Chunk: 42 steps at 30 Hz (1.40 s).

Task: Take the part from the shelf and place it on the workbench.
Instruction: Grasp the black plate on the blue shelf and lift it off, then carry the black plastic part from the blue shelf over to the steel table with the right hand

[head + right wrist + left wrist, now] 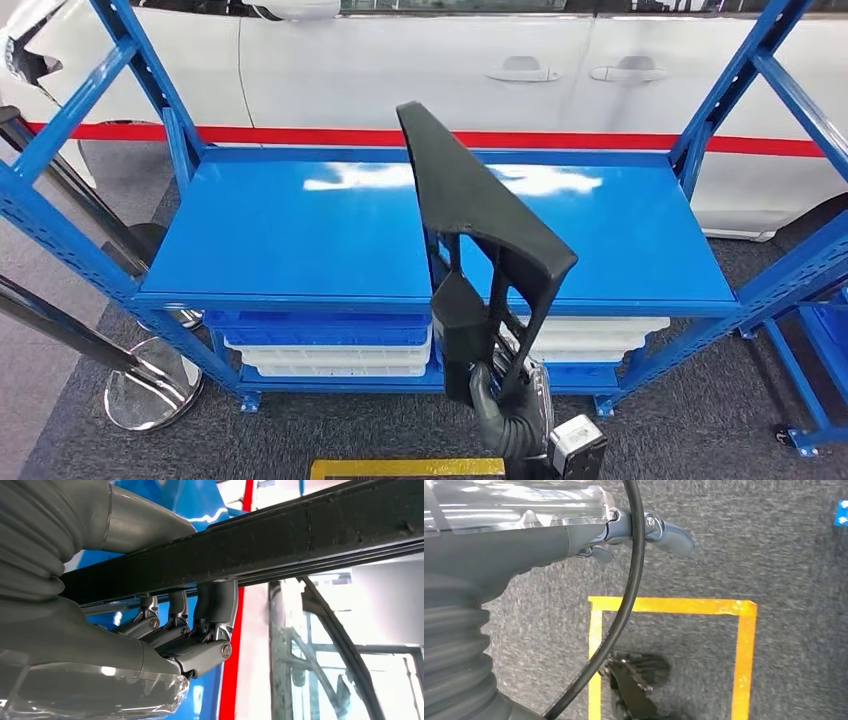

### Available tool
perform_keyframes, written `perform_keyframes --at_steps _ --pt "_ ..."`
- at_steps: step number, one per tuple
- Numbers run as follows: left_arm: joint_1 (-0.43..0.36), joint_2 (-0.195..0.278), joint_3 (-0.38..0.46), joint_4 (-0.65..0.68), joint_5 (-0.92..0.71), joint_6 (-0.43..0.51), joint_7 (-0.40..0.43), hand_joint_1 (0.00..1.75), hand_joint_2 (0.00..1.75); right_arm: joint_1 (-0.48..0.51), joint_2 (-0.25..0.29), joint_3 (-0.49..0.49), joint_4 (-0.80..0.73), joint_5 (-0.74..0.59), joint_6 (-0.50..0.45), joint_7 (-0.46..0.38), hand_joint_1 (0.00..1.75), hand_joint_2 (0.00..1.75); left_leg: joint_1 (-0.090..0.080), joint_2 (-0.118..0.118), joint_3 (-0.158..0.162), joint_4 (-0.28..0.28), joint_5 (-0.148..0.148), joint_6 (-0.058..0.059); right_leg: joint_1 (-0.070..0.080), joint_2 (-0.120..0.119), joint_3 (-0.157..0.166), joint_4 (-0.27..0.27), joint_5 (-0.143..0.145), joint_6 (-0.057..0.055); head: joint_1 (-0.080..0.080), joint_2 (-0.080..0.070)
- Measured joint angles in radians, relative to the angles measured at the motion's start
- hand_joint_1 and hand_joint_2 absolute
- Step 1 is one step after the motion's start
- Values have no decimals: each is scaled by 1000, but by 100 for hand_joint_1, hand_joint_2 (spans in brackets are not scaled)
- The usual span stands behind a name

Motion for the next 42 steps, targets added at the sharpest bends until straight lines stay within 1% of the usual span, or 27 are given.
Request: perform_keyframes --at_steps 2,3,4,6,8,9,11,13,14,17,18,19,20,22,24,25,26,28,29,30,32,33,34,36,38,40,42 --pt "0 0 2 0 -4 0 2 0 175 3 0 0 1 10 3 3 175 175 -1 2 -27 1 21 8 -1 0 -28 119 -99 5 0 0" --pt "1 0 3 0 -7 -1 3 0 175 6 0 -1 3 14 6 4 175 175 -1 3 -42 3 32 8 -2 0 -33 170 -124 7 0 0" --pt "1 0 5 0 -9 -1 3 0 175 7 0 -1 4 18 10 5 175 175 -2 3 -57 5 41 6 -2 0 -25 194 -124 8 0 0" --pt "1 -1 10 0 -14 -2 5 0 175 10 0 -2 7 25 19 5 175 175 -2 3 -85 13 57 2 -2 0 43 140 -80 6 0 0" --pt "0 -2 15 0 -19 -3 5 0 175 10 0 -2 7 33 30 4 175 175 -3 3 -106 22 69 -7 0 1 149 1 -60 -3 0 0" --pt "0 -3 17 0 -22 -3 6 0 175 10 0 -2 7 37 35 3 175 175 -5 2 -112 25 76 -12 2 1 185 -53 -62 -7 0 0" --pt "0 -3 20 0 -28 -4 6 0 175 11 0 -2 7 44 44 -1 175 175 -6 2 -116 24 91 -25 8 1 205 -97 -67 -17 0 0" --pt "2 -2 23 0 -33 -5 8 0 175 17 0 -2 7 47 48 -8 175 175 -4 1 -122 28 90 -37 6 -3 193 -99 -51 -32 0 0" --pt "2 -2 25 0 -35 -6 9 0 175 21 0 -2 7 48 49 -14 175 175 -2 0 -129 46 65 -41 4 -5 184 -102 -41 -42 0 0" --pt "4 -3 27 0 -39 -11 12 0 175 37 0 -2 8 48 49 -27 175 175 0 -1 -169 198 -78 -50 5 -9 146 -102 -8 -58 0 0" --pt "4 -2 27 0 -40 -11 12 0 175 41 -1 -2 8 48 49 -29 175 175 1 -1 -176 255 -105 -53 7 -9 131 -100 3 -58 0 0" --pt "3 -2 27 0 -41 -12 12 0 175 44 -1 -2 8 48 49 -29 175 175 1 -1 -173 291 -108 -53 8 -10 115 -97 14 -58 0 0" --pt "3 -2 27 0 -42 -12 12 0 175 46 -1 -2 8 48 48 -29 175 175 1 -1 -155 295 -89 -53 9 -10 98 -93 24 -57 0 0" --pt "2 -1 27 0 -43 -12 12 0 175 47 -2 -2 8 48 46 -29 175 175 0 -1 -70 204 -36 -46 10 -10 67 -82 41 -53 0 0" --pt "-1 -1 27 0 -45 -12 13 0 175 47 -2 -2 8 48 45 -29 175 175 -5 -1 30 61 -37 -36 13 -10 46 -72 56 -44 0 0" --pt "-2 -1 28 -1 -45 -13 13 0 175 47 -2 -2 7 48 45 -30 175 175 -8 -2 56 14 -49 -31 13 -11 42 -70 63 -39 0 0" --pt "-3 0 29 -1 -46 -13 13 0 175 48 -2 -2 7 48 45 -30 175 175 -12 -2 65 -8 -55 -27 12 -12 41 -72 72 -32 0 0" --pt "-2 0 32 -1 -47 -16 15 0 175 48 -3 -1 7 49 42 -32 175 175 -11 0 51 -17 -36 -15 10 -10 37 -74 81 -19 0 0" --pt "-2 0 35 0 -48 -17 15 0 175 49 -4 -1 6 51 40 -33 175 175 -9 3 42 -20 -22 -7 9 -8 31 -63 62 -13 0 0" --pt "-2 0 37 0 -49 -19 15 0 175 50 -5 -1 6 52 38 -35 175 175 -6 5 30 -24 -8 1 8 -5 20 -35 25 -8 0 0" --pt "-2 0 41 0 -51 -21 15 0 175 50 -9 -1 5 56 35 -36 175 175 -6 8 1 -24 17 10 4 -3 -8 74 -82 0 0 0" --pt "-2 0 42 0 -52 -21 15 0 175 50 -11 -1 5 58 35 -37 175 175 -6 9 -15 -22 29 10 2 -3 -18 134 -116 4 0 0" --pt "-2 0 43 0 -53 -22 15 0 175 50 -14 -1 5 59 34 -38 175 175 -6 9 -32 -20 41 9 0 -3 -18 179 -125 8 0 0" --pt "-1 0 45 0 -56 -23 15 0 175 50 -18 -1 5 61 34 -41 175 175 -5 9 -66 -11 61 4 -5 -3 24 180 -82 11 0 0" --pt "-1 0 46 0 -60 -26 15 0 175 49 -20 -1 5 62 35 -45 175 175 -6 8 -96 2 77 -4 -6 -3 127 59 -47 8 0 0" --pt "-1 0 47 -1 -61 -28 14 0 175 47 -21 -1 4 64 36 -47 175 175 -8 7 -113 13 90 -15 -3 -2 215 -70 -65 -2 0 0" --pt "0 0 49 -1 -62 -29 14 0 175 47 -22 0 4 64 36 -49 175 175 -8 7 -119 14 107 -29 2 -2 230 -111 -75 -16 0 0"
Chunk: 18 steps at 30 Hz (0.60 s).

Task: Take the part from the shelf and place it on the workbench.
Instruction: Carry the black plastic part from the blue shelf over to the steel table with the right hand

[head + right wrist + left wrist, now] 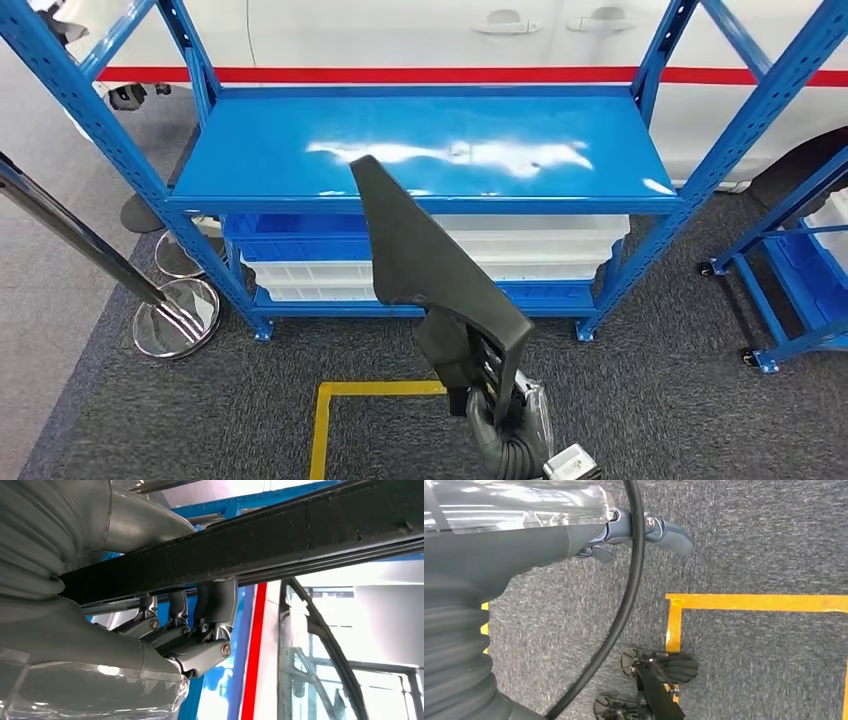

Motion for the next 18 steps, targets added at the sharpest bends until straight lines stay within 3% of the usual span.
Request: perform_keyframes --at_steps 2,4,6,7,8,9,11,13,14,16,17,18 --pt "1 1 2 0 -1 0 0 0 175 0 -1 1 0 1 3 -3 175 175 4 -2 -11 10 -10 -12 -1 -4 -18 0 20 -18 0 0" --pt "2 2 4 0 -2 -1 1 0 175 0 -2 2 0 2 9 -7 175 175 7 -3 -36 79 -94 -20 -3 -7 -44 -2 44 -34 0 0" --pt "3 2 4 0 -3 -1 1 0 175 1 -3 2 0 2 13 -8 175 175 7 -4 -62 205 -189 -27 0 -8 -76 2 67 -41 0 0" --pt "3 2 5 0 -3 -1 1 0 175 1 -3 3 1 2 13 -8 175 175 7 -4 -65 257 -205 -29 2 -9 -92 6 78 -41 0 0" --pt "3 2 5 0 -3 -1 1 0 175 1 -4 3 1 2 14 -8 175 175 7 -4 -56 284 -198 -30 3 -9 -110 11 88 -40 0 0" --pt "2 2 6 0 -3 -1 1 0 175 1 -4 3 1 2 14 -8 175 175 7 -4 -30 275 -173 -29 4 -10 -127 17 98 -38 0 0" --pt "1 2 7 0 -3 -1 1 0 175 1 -4 3 1 2 14 -8 175 175 6 -4 67 162 -134 -21 5 -9 -158 29 114 -33 0 0" --pt "-2 3 9 0 -3 -1 1 0 175 1 -4 3 0 2 14 -8 175 175 1 -5 159 26 -147 -10 7 -10 -175 40 128 -23 0 0" --pt "-3 3 9 -1 -3 -1 1 0 175 1 -4 3 0 3 14 -9 175 175 -2 -6 179 -12 -159 -4 7 -11 -179 41 136 -17 0 0" --pt "-2 3 11 -1 -3 -1 1 0 175 1 -5 4 0 3 14 -10 175 175 -3 -4 174 -27 -149 8 6 -11 -182 39 151 -4 0 0" --pt "-2 2 12 -1 -3 -1 1 0 175 1 -5 4 0 3 14 -10 175 175 -1 -2 167 -30 -139 16 5 -8 -187 45 143 2 0 0" --pt "-2 2 12 -1 -3 -1 1 0 175 2 -5 4 0 3 14 -10 175 175 1 0 157 -34 -126 24 4 -6 -195 63 116 6 0 0"
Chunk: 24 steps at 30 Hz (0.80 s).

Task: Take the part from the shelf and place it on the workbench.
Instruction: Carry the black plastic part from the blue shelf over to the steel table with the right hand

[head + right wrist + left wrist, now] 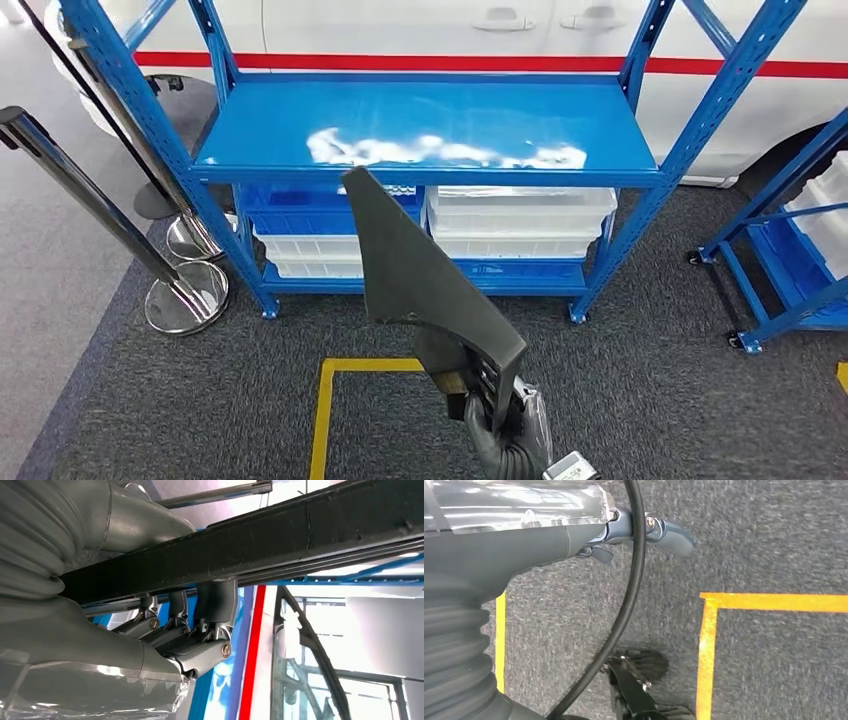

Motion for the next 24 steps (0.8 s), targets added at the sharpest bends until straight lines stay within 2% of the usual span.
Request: perform_keyframes --at_steps 1,3,4,5,6,8,9,12,14,15,16,17,18,19,20,21,22,23,24 --pt "0 0 0 0 0 0 0 0 175 1 -1 0 0 0 1 0 175 175 2 2 -13 -3 14 7 -1 3 -12 37 -46 4 0 0" --pt "0 0 2 0 0 -1 0 0 175 1 -3 0 0 0 3 0 175 175 1 4 -44 -1 38 14 -3 5 -38 152 -148 10 0 0" --pt "0 0 3 0 -1 -2 0 0 175 1 -4 0 0 0 4 0 175 175 1 4 -61 2 50 13 -5 5 -45 207 -171 13 0 0" --pt "0 0 4 0 -2 -3 0 0 175 2 -6 0 0 -1 4 -1 175 175 0 4 -77 5 61 12 -6 5 -41 238 -168 15 0 0" --pt "1 0 5 0 -2 -3 0 0 175 2 -7 0 1 -2 5 -1 175 175 0 4 -95 10 71 9 -7 4 -21 237 -143 16 0 0" --pt "1 -1 6 0 -3 -4 0 0 175 3 -9 0 1 -2 6 -1 175 175 1 4 -122 19 85 5 -9 4 38 180 -90 14 0 0" --pt "1 -1 6 0 -3 -4 0 0 175 4 -10 0 1 -2 7 -1 175 175 1 4 -128 21 88 3 -9 4 60 153 -76 13 0 0" --pt "1 -1 6 0 -3 -4 0 0 175 4 -10 0 1 -2 7 -1 175 175 1 4 -131 22 89 3 -9 4 73 136 -72 12 0 0" --pt "1 -2 6 0 -4 -4 0 0 175 4 -10 0 1 -2 8 -2 175 175 1 3 -137 27 93 0 -9 4 116 77 -79 8 0 0" --pt "1 -2 8 0 -7 -5 0 0 175 6 -10 0 1 -2 11 -7 175 175 0 3 -143 29 103 -8 -6 5 143 29 -89 0 0 0" --pt "2 -4 12 0 -10 -6 -1 0 175 12 -11 -1 0 -19 29 -16 175 175 1 2 -156 47 89 -19 -5 6 162 -19 -90 -15 0 0" --pt "3 -6 17 0 -13 -7 -2 0 175 21 -11 -2 0 -40 50 -27 175 175 2 1 -171 79 59 -30 -4 8 164 -49 -88 -30 0 0" --pt "4 -8 23 0 -16 -7 -3 0 175 34 -11 -6 0 -61 72 -40 175 175 3 0 -189 129 17 -41 -3 10 154 -65 -77 -43 0 0" --pt "4 -10 30 0 -17 -7 -4 0 175 48 -11 -11 0 -83 91 -50 175 175 4 -1 -208 196 -38 -47 -4 14 139 -66 -62 -50 0 0" --pt "5 -11 35 0 -17 -6 -4 0 175 61 -11 -19 0 -86 96 -56 175 175 4 -1 -219 255 -67 -49 -4 17 127 -64 -54 -50 0 0" --pt "5 -11 40 0 -17 -4 -3 0 175 76 -11 -29 0 -84 97 -60 175 175 4 -1 -220 295 -74 -50 -3 23 115 -61 -46 -48 0 0" --pt "6 -12 46 0 -17 -4 -2 0 175 92 -11 -41 -1 -78 98 -63 175 175 4 -2 -205 301 -60 -50 -3 30 103 -57 -39 -46 0 0" --pt "7 -13 53 0 -18 -3 -2 0 175 109 -9 -56 -4 -68 99 -65 175 175 4 -7 -171 267 -35 -48 -3 38 92 -53 -33 -43 0 0" --pt "9 -14 59 0 -19 -2 -1 0 175 126 -5 -72 -9 -55 101 -66 175 175 4 -21 -121 202 -12 -43 -3 48 82 -48 -28 -40 0 0"
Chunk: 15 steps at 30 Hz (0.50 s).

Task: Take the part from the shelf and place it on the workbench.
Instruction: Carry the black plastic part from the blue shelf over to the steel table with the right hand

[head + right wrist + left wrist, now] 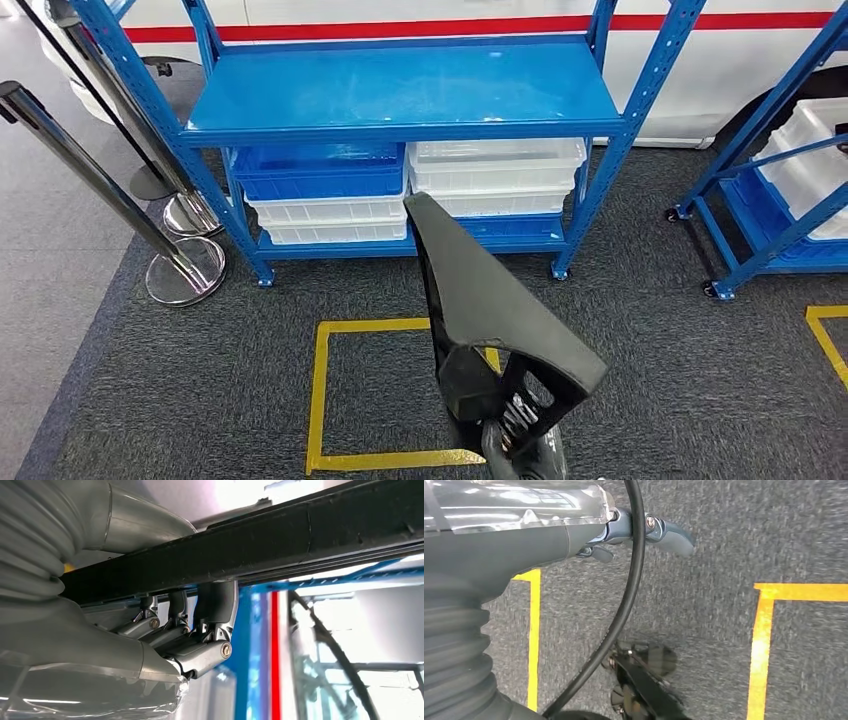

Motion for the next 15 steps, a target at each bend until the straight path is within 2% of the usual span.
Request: perform_keyframes --at_steps 1,2,3,4,6,7,8,10,11,12,13,14,15 --pt "2 -1 6 0 -2 1 1 0 175 16 5 -18 -8 13 2 0 175 175 0 -22 53 -75 10 6 1 9 -9 5 4 4 0 0" --pt "4 -3 12 0 -4 2 1 0 175 31 12 -37 -18 24 5 0 175 175 0 -43 93 -136 11 12 1 18 -16 9 8 8 0 0" --pt "6 -5 17 0 -7 4 1 0 175 45 20 -56 -30 34 8 -1 175 175 -1 -56 116 -173 5 16 1 27 -21 12 13 14 0 0" --pt "7 -7 23 0 -8 8 1 0 175 59 29 -76 -43 41 17 0 175 175 -2 -57 122 -188 -1 19 1 37 -25 14 18 21 0 0" --pt "-8 -21 35 -3 9 37 27 0 175 81 46 -111 -61 55 58 13 175 175 -2 -33 118 -196 6 27 0 50 -32 17 25 34 0 0" --pt "-31 -34 43 -7 23 65 55 0 175 82 53 -122 -63 63 90 25 175 175 1 -22 115 -199 13 33 1 41 -42 29 16 40 0 0" --pt "-62 -48 51 -11 38 92 88 0 175 74 59 -129 -58 73 119 37 175 175 3 -11 109 -203 21 41 1 25 -59 59 -5 44 0 0" --pt "-129 -70 65 -17 57 129 134 0 175 45 74 -135 -38 91 151 51 175 175 3 9 94 -204 34 50 -2 -14 -114 175 -75 51 0 0" --pt "-154 -76 70 -19 65 133 140 0 175 33 81 -138 -27 96 153 53 175 175 2 21 87 -203 38 51 -4 -22 -140 237 -103 55 0 0" --pt "-170 -82 74 -21 71 134 141 0 175 25 87 -142 -17 99 153 53 175 175 0 36 84 -202 40 50 -5 -27 -153 277 -115 59 0 0" --pt "-180 -85 77 -22 78 132 138 0 175 22 91 -147 -10 101 152 53 175 175 0 52 82 -201 41 49 -6 -31 -148 280 -109 61 0 0" --pt "-184 -87 80 -23 82 127 132 0 175 20 93 -152 -3 103 150 52 175 175 -1 67 82 -199 40 47 -7 -37 -121 243 -86 61 0 0" --pt "-179 -89 83 -24 79 116 121 0 175 23 96 -158 0 107 142 46 175 175 -1 83 83 -196 38 44 -6 -53 -80 177 -56 59 0 0"
